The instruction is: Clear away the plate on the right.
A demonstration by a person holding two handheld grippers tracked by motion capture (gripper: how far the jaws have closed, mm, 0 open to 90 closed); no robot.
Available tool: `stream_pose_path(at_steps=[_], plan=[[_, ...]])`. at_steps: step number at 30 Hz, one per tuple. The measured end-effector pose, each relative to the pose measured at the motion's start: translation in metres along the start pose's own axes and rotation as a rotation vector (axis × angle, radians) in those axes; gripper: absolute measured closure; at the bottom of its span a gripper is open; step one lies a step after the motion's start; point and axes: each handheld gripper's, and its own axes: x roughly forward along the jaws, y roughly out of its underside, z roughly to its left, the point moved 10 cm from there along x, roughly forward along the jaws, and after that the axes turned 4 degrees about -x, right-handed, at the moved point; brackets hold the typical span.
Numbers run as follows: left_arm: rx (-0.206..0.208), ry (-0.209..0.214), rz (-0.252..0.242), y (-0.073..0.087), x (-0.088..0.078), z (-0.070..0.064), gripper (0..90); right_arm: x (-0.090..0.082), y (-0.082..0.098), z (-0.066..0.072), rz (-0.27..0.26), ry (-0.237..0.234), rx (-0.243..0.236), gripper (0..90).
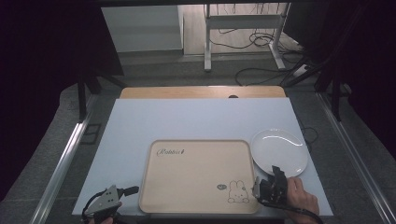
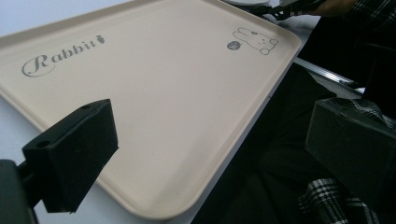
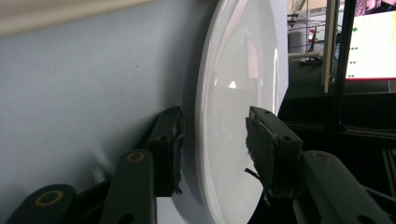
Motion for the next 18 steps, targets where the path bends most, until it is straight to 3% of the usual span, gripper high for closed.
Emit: stream_pose_path(at_steps=[15,18], plan=[[0.002,0.001,0.003,0.000,0.000,0.000,1.7,0.013,-0.002,0.002,0.066,0.000,-0.086,74.6],[0.003,0.000,0.003,0.000,0.000,0.000,1.7,0.014,-0.002,0.004,0.063,-0.014,-0.083,79.7]])
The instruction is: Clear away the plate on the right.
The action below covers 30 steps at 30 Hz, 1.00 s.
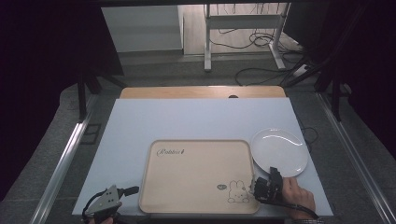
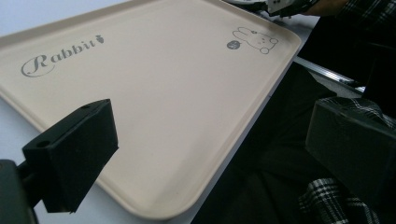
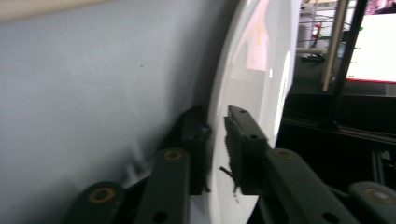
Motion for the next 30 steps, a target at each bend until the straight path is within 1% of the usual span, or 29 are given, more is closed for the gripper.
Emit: stream_pose_path(at_steps=[1,3,5,6,7,9,10,12,17,19,21,24,26,27,30], plan=[[0.001,0.000,0.001,0.000,0.000,0.000,1.7,0.000,0.000,0.001,-0.005,-0.010,-0.002,82.7],[0.003,-0.001,0.002,0.000,0.000,0.000,1.7,0.001,0.000,0.001,-0.002,-0.011,0.001,83.4],[0.005,-0.002,0.002,0.000,0.000,0.000,1.7,0.001,0.000,0.001,-0.003,-0.002,-0.003,84.2],[0.007,-0.003,0.002,0.000,0.000,0.000,1.7,-0.002,0.000,-0.004,-0.006,0.042,-0.013,86.4],[0.007,-0.003,0.002,0.000,0.000,0.000,1.7,-0.003,0.000,-0.005,-0.009,0.040,-0.001,86.3],[0.007,-0.003,0.002,0.000,0.000,0.000,1.7,-0.004,0.000,-0.007,-0.011,0.059,-0.003,86.2],[0.007,-0.003,0.002,0.000,0.000,0.000,1.7,-0.004,0.000,-0.007,-0.011,0.059,-0.003,86.2],[0.008,-0.003,0.002,0.000,0.000,0.000,1.7,-0.005,0.001,-0.009,-0.006,0.086,-0.025,85.7],[0.009,-0.004,0.000,0.000,0.000,0.000,1.7,-0.008,-0.001,-0.011,-0.017,0.108,-0.036,85.2],[0.009,-0.003,0.000,0.000,0.000,0.000,1.7,-0.011,-0.003,-0.013,-0.029,0.124,-0.050,85.3],[0.008,-0.003,0.001,0.000,0.000,-0.001,1.7,-0.015,-0.005,-0.016,-0.042,0.143,-0.039,85.4],[0.008,-0.002,0.002,0.000,0.000,-0.001,1.7,-0.016,-0.005,-0.018,-0.046,0.147,-0.036,85.3],[0.008,-0.002,0.001,0.000,0.000,-0.001,1.7,-0.017,-0.006,-0.017,-0.047,0.137,-0.032,85.0],[0.008,-0.002,0.001,0.000,0.000,-0.001,1.7,-0.017,-0.006,-0.018,-0.049,0.138,-0.040,84.9],[0.008,-0.002,0.001,0.000,0.000,-0.001,1.7,-0.019,-0.008,-0.018,-0.052,0.138,-0.036,84.9]])
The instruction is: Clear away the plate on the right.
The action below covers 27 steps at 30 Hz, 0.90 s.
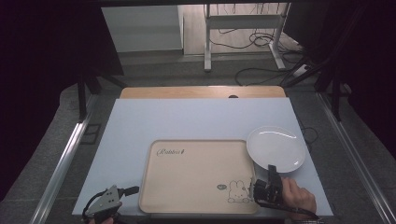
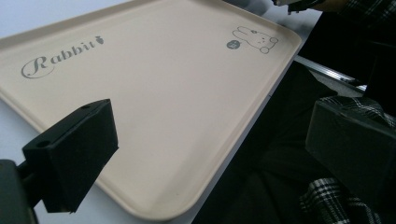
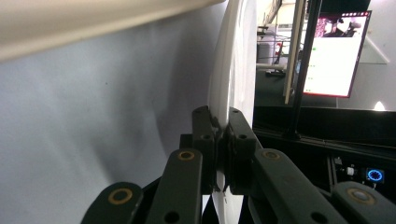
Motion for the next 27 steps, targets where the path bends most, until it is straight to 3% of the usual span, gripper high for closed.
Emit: stream_pose_path(at_steps=[21,23,24,25,26,27], plan=[[-0.009,0.004,-0.006,0.000,0.000,0.001,1.7,-0.019,-0.032,-0.006,-0.096,0.038,-0.024,84.1],[-0.010,0.004,-0.006,0.000,0.000,0.001,1.7,-0.021,-0.035,-0.006,-0.102,0.036,-0.023,84.1],[-0.009,0.003,-0.005,0.000,0.000,0.001,1.7,-0.022,-0.037,-0.003,-0.106,-0.005,-0.026,84.0],[-0.009,0.003,-0.005,0.000,0.000,0.001,1.7,-0.022,-0.037,-0.003,-0.106,-0.005,-0.026,84.0],[-0.010,0.004,-0.006,0.000,0.000,0.001,1.7,-0.021,-0.042,-0.002,-0.156,-0.004,-0.006,84.0],[-0.010,0.003,-0.006,0.000,0.000,0.001,1.7,-0.022,-0.044,-0.002,-0.156,-0.001,-0.013,84.0]])
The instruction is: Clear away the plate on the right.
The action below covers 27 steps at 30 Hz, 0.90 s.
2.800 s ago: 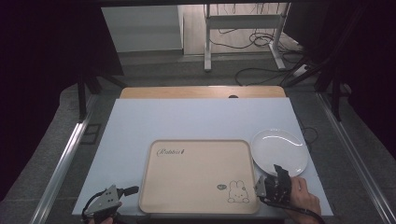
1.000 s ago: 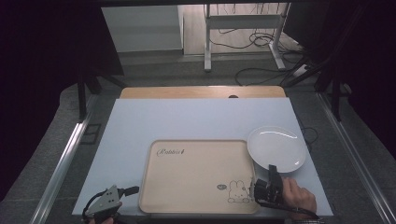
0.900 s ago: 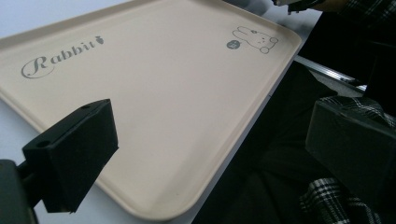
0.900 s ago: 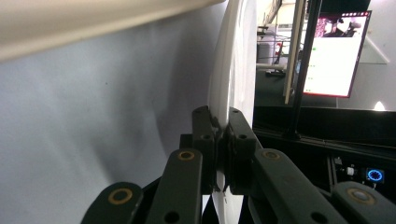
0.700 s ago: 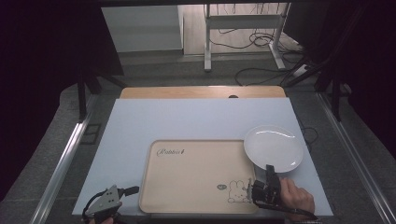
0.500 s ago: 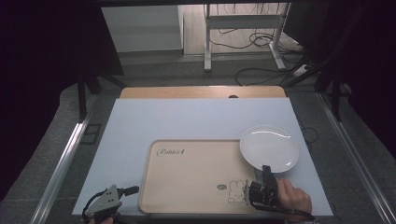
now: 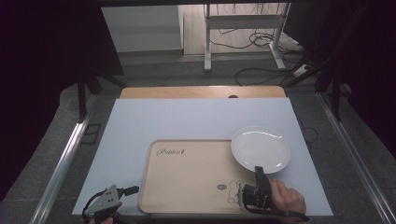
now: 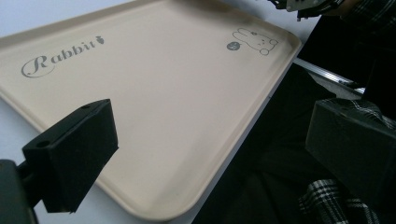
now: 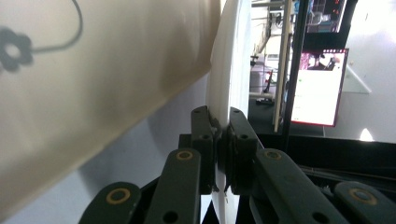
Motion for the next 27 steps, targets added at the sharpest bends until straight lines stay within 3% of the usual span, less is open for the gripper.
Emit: stream_pose_path(at_steps=[2,3,4,8,9,10,11,12,16,18,19,20,21,26,27], plan=[[0.001,0.000,0.001,0.000,0.000,0.000,1.7,-0.002,-0.004,-0.001,-0.014,0.003,-0.017,84.0],[0.001,0.000,0.001,0.000,0.000,0.000,1.7,-0.002,-0.007,0.001,-0.021,0.002,0.005,84.0],[0.000,0.001,0.000,0.000,0.000,0.000,1.7,-0.004,-0.010,-0.001,-0.029,0.004,-0.024,83.9],[0.000,0.000,-0.001,0.000,0.000,0.000,1.7,-0.008,-0.019,0.000,-0.059,0.005,-0.025,83.8],[0.000,0.000,-0.001,0.000,0.000,0.000,1.7,-0.011,-0.020,0.000,-0.042,-0.004,-0.035,83.8],[-0.001,0.001,0.002,0.000,0.000,0.000,1.7,-0.009,-0.025,-0.002,-0.084,0.042,-0.019,83.8],[0.000,0.001,0.002,0.000,0.000,0.000,1.7,-0.012,-0.025,0.000,-0.063,-0.002,-0.029,83.8],[0.001,0.001,0.002,0.000,0.000,0.000,1.7,-0.010,-0.030,-0.001,-0.097,0.028,-0.020,83.7],[0.002,-0.001,0.002,0.000,0.000,0.000,1.7,-0.017,-0.034,0.000,-0.084,-0.001,-0.042,83.7],[0.002,-0.001,0.002,0.000,0.000,0.000,1.7,-0.018,-0.043,0.001,-0.121,0.017,-0.039,83.7],[0.001,0.000,0.002,0.000,0.000,0.000,1.7,-0.022,-0.042,-0.001,-0.088,0.017,-0.058,83.7],[0.001,0.000,0.002,0.000,0.000,0.000,1.7,-0.022,-0.047,0.000,-0.119,0.005,-0.060,83.6],[0.001,0.000,0.003,0.000,0.000,0.000,1.7,-0.019,-0.052,0.000,-0.162,0.029,-0.049,83.6],[0.002,0.000,0.003,0.000,0.000,0.000,1.7,-0.025,-0.057,0.002,-0.144,0.010,-0.071,83.6],[0.002,0.000,0.004,0.000,0.000,0.000,1.7,-0.025,-0.064,0.002,-0.178,0.021,-0.065,83.6]])
